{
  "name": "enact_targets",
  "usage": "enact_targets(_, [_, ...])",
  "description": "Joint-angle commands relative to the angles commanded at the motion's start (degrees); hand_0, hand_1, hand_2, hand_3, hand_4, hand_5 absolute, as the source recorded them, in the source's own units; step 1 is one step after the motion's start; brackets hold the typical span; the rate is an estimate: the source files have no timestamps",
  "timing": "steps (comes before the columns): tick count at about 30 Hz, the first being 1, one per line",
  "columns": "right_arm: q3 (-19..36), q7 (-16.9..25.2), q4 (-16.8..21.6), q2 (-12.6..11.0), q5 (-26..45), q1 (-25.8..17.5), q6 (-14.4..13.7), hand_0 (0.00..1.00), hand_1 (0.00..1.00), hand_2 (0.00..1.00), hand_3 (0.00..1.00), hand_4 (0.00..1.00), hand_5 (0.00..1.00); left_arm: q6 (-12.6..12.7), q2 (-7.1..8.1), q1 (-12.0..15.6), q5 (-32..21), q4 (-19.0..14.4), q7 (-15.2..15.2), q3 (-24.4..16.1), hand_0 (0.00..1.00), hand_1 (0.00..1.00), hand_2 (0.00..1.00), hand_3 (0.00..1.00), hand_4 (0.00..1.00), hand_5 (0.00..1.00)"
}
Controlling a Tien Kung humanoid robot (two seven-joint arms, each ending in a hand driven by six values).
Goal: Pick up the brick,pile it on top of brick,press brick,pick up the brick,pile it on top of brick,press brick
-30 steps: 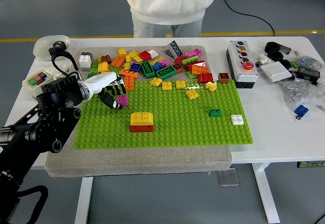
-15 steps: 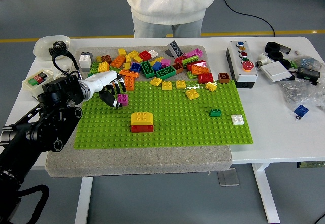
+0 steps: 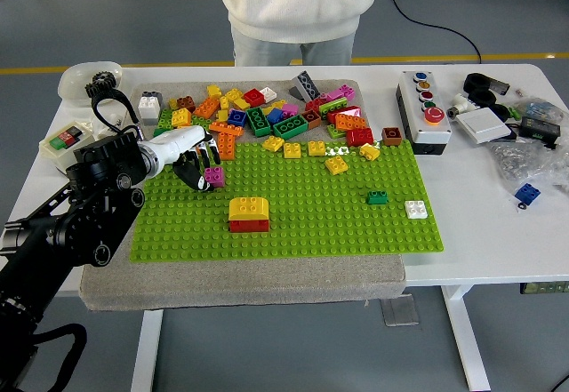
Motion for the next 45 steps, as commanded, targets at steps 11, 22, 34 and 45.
enact_targets(11, [-0.1, 0.0, 0.0, 0.1, 0.1, -0.1, 0.1, 0.741, 0.648, 0.712, 0.597, 0.816, 0.369, 0.7, -0.14, 0.1, 0.0, -0.6, 0.1, 0.3, 0.574, 0.495, 0.502, 0.535, 0.928, 0.002])
enact_targets(22, [-0.4, 0.0, 0.0, 0.1, 0.1, -0.1, 0.1, 0.74, 0.647, 0.712, 0.597, 0.816, 0.369, 0.6, -0.18, 0.0, 0.0, -0.2, -0.1, 0.4, 0.57, 0.494, 0.503, 0.535, 0.928, 0.002])
enact_targets(34, [-0.5, 0.0, 0.0, 0.1, 0.0, -0.2, 0.2, 0.741, 0.647, 0.713, 0.596, 0.815, 0.37, 1.6, -0.32, 0.1, 0.0, 0.6, -0.5, 1.0, 0.557, 0.485, 0.494, 0.531, 0.948, 0.046])
enact_targets(45, [-0.3, 0.0, 0.0, 0.1, 0.0, -0.1, 0.1, 0.742, 0.647, 0.713, 0.594, 0.814, 0.371, 2.6, -0.26, 0.0, 0.0, 0.0, -0.3, 0.3, 0.524, 0.474, 0.485, 0.54, 0.897, 0.016])
